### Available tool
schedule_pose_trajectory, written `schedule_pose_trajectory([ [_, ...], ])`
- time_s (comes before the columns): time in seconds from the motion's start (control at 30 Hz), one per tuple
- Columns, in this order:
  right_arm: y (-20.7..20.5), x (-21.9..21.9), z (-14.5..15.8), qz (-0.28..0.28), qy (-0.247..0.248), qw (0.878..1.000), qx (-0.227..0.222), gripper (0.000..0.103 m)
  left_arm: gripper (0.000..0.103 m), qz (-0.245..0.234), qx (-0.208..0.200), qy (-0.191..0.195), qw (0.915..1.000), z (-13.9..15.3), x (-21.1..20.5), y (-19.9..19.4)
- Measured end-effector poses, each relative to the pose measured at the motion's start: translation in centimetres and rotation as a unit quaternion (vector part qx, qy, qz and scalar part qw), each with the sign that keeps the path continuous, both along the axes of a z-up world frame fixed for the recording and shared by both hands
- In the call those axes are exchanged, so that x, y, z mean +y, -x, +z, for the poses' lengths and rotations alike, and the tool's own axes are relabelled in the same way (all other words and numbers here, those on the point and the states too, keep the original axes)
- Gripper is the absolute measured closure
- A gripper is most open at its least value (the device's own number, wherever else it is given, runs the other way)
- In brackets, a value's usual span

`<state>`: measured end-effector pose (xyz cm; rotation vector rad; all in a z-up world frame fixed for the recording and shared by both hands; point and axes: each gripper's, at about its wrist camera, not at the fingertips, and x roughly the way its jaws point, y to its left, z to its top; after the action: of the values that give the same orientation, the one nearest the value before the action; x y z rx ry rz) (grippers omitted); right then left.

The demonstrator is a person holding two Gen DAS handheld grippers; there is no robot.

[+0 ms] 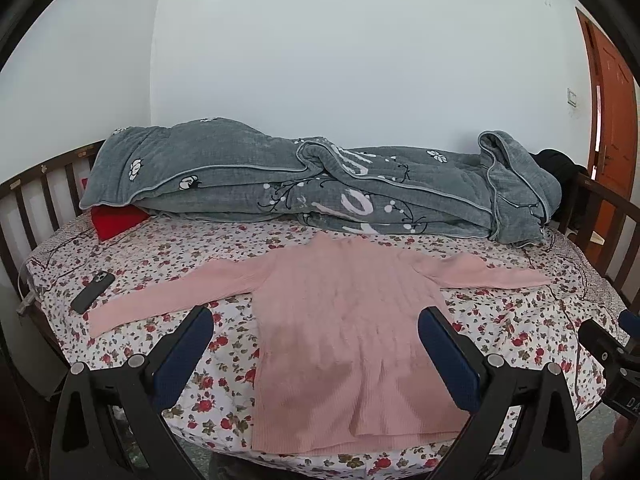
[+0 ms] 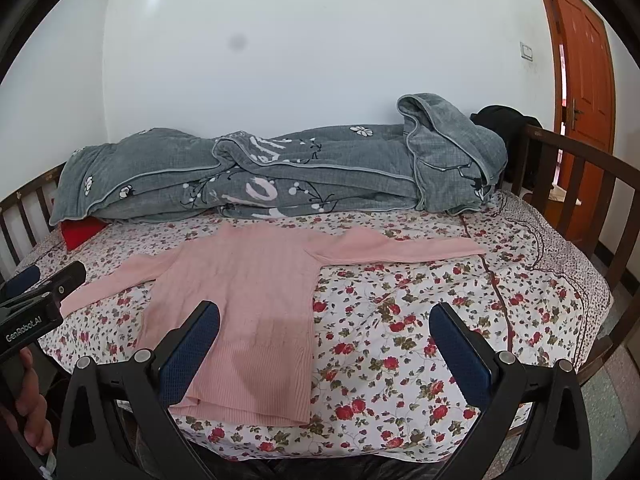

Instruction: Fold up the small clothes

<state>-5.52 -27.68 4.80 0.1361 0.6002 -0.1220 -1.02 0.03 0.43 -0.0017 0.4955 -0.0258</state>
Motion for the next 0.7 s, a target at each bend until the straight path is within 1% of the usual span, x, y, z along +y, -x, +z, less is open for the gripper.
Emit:
schedule_pose_trajectory([
  [0.23, 0.06, 0.01, 0.06, 0.001, -0.003, 1.000, 0.000, 0.000, 0.000, -0.004, -0.003, -0.006, 1.0000, 0.05, -0.36, 0.30],
  [0.37, 0.43, 0.04, 0.12, 0.011, -0.020, 1.000, -0.006, 0.000, 0.000, -0.004, -0.004, -0.005, 1.0000, 0.08, -0.40, 0.35],
  [0.7, 0.65, 0.21, 0.03, 0.005, -0.010, 1.000, -0.007, 0.000, 0.000, -0.002, -0.003, -0.007, 1.0000, -0.03, -0.48, 0.49],
])
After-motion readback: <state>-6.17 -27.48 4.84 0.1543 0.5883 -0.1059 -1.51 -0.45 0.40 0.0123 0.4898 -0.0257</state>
